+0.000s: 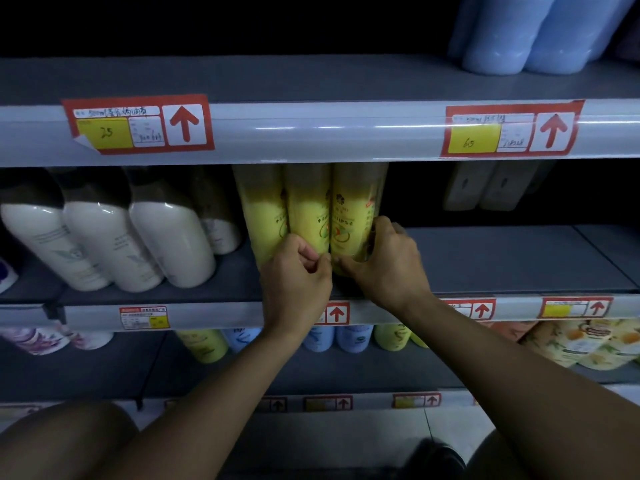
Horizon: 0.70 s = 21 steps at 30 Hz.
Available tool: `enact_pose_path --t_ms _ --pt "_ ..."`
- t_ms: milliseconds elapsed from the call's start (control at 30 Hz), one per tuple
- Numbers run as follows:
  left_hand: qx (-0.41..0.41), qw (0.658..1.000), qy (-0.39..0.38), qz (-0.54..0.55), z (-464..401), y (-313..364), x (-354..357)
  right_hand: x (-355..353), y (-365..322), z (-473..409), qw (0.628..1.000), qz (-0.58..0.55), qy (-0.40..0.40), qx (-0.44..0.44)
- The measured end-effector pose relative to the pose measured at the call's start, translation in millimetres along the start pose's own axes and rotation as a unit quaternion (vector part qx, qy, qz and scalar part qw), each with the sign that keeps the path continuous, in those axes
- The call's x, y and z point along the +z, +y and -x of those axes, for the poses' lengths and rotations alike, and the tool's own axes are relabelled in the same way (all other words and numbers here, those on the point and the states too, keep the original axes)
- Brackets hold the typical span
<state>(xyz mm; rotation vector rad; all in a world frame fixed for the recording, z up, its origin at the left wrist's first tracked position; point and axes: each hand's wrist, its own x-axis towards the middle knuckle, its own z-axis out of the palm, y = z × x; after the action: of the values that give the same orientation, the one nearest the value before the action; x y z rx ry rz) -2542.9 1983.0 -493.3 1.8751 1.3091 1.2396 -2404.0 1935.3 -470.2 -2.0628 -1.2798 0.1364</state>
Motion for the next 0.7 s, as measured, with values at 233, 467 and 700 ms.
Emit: enact_pose_path --t_ms 233,467,700 --pt "0.007 0.999 -0.033 0.015 1.7 0.3 -7.2 5.5 -0.4 4.1 0.999 -0.028 0.006 0.016" --pt "0.002 0.999 -0.047 0.014 2.3 -0.2 -14.4 12.8 -3.0 -3.1 0.996 -0.062 -0.049 0.047" --pt "-0.012 0.997 -0.075 0.003 1.0 -3.5 -18.3 14.9 -4.0 -6.0 0.996 -0.071 -0.042 0.042"
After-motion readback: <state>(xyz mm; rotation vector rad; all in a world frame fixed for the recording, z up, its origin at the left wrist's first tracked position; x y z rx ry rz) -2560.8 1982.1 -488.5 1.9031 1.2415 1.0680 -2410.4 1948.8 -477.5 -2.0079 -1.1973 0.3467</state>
